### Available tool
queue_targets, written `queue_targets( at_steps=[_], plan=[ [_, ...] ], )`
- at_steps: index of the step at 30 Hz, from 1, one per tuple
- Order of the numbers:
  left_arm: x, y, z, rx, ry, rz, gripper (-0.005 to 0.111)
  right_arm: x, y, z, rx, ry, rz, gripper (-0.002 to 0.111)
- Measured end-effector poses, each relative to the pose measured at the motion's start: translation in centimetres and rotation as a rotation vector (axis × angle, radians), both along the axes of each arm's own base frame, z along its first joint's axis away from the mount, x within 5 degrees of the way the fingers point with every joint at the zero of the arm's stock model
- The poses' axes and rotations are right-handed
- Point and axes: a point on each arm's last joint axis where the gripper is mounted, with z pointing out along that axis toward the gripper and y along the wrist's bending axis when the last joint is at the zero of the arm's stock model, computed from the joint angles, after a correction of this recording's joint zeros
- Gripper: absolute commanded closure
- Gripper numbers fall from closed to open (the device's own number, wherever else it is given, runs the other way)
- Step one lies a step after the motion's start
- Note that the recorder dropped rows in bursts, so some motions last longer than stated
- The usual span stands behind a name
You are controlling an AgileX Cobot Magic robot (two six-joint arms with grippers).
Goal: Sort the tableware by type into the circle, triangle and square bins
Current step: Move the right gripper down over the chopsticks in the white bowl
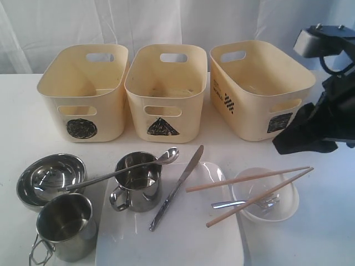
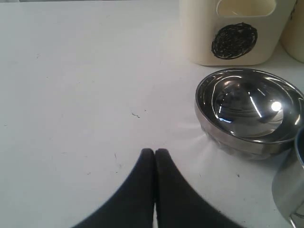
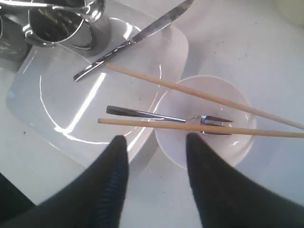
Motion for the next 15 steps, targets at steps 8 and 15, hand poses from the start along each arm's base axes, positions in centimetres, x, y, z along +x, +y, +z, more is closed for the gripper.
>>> queue_targets(
  at_steps=[8,15],
  plan=[
    [0.0,0.0,0.0,0.0,0.0,0.0,0.107,-0.19,0.14,-0.72,-0.044,0.022,0.155,0.051],
    [0.0,0.0,0.0,0.0,0.0,0.0,0.107,-0.6,0.52,-0.57,0.082,0.215,-0.072,0.051]
  ],
)
